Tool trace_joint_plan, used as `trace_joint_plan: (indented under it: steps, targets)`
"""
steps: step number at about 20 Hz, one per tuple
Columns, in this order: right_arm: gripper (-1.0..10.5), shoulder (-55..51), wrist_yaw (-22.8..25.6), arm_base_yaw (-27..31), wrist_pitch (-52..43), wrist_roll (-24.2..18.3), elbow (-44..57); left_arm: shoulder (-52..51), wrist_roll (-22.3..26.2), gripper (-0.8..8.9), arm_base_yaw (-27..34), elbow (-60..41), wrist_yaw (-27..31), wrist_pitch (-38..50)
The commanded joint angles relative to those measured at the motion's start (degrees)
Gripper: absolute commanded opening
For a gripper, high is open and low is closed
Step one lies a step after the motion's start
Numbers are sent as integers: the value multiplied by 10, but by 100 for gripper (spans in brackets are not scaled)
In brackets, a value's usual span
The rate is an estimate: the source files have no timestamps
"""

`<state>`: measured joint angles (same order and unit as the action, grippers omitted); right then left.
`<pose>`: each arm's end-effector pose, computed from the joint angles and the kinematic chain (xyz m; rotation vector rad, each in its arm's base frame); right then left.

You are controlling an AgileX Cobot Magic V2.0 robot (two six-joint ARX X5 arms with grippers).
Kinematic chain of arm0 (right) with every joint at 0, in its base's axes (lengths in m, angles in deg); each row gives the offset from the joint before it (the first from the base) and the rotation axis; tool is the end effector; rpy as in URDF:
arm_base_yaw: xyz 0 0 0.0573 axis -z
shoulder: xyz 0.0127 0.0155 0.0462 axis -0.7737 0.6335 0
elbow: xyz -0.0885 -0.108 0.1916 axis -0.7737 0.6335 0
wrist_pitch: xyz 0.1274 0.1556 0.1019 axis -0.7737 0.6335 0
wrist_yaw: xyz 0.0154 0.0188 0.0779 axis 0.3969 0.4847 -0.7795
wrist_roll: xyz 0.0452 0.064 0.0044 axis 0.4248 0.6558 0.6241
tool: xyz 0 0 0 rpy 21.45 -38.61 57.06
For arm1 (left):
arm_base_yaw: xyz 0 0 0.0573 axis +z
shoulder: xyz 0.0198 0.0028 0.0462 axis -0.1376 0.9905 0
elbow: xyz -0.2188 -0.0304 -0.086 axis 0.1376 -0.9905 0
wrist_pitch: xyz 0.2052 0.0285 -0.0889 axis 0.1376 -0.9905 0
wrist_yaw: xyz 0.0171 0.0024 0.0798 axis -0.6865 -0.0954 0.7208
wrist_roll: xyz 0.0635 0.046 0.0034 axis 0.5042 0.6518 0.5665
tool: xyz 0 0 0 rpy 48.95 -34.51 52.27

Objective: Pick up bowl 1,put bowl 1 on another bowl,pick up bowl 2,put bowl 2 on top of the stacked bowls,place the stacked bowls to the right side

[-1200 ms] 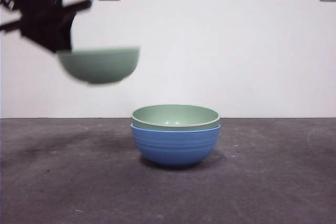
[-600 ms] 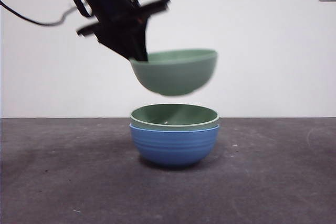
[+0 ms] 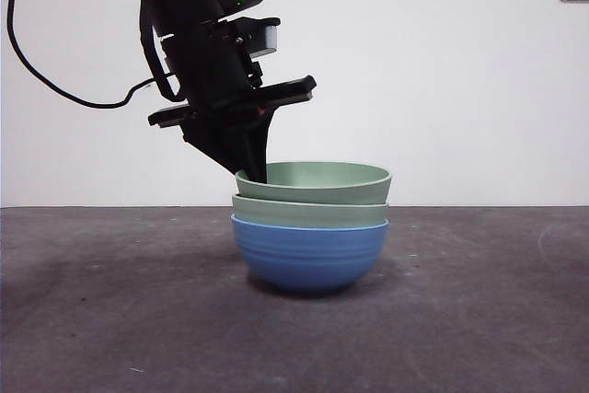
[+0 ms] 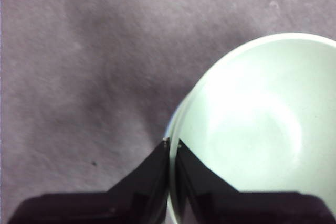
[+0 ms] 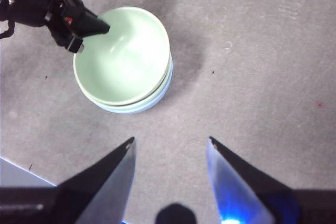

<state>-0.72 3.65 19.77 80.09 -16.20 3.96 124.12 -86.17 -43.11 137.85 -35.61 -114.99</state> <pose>0.1522 0.0930 0.2913 -0.0517 0.8004 0.4700 0.2989 -0.2114 0.1865 0.1755 1.0054 -0.4957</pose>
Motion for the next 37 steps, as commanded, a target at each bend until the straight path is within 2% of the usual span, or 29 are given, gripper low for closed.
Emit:
trace_joint_plan:
  steps: [1, 2, 4, 15, 16, 17, 19, 20, 25, 28, 29, 33, 37]
  targets:
    - [225, 1, 2, -2, -2, 2, -1, 2, -6, 101, -1, -1, -19, -16]
    - [225, 1, 2, -2, -2, 2, -1, 2, -6, 178, -1, -1, -18, -24]
    - [225, 1, 1, -2, -2, 4, -1, 2, -6, 264, -1, 1, -17, -35]
    - [231, 12, -3, -2, -7, 12, -1, -88, -2, 266, 1, 2, -14, -59]
    - [239, 23, -3, -2, -14, 12, -1, -110, -1, 266, 1, 2, -12, -66]
    - [295, 35, -3, -2, -21, 13, -1, -131, -1, 266, 1, 2, -11, -72]
    - [456, 74, -31, -2, -48, 15, -1, -183, 0, 266, 1, 2, -11, -86]
    - [472, 97, -46, -2, -65, 17, -1, -211, 3, 266, 1, 2, -11, -95]
    - [472, 228, -49, -2, -165, 54, -1, -340, 8, 265, 0, 2, -12, -151]
    - [472, 309, -94, 10, -223, 80, -1, -391, 9, 265, 0, 2, -12, -183]
    - [472, 339, -92, 10, -245, 92, -1, -405, 9, 265, 0, 2, -12, -193]
    - [472, 405, -97, 22, -294, 115, -1, -429, 10, 265, -1, 2, -14, -226]
    - [469, 443, -118, 31, -301, 119, -1, -438, 10, 265, -1, 2, -15, -251]
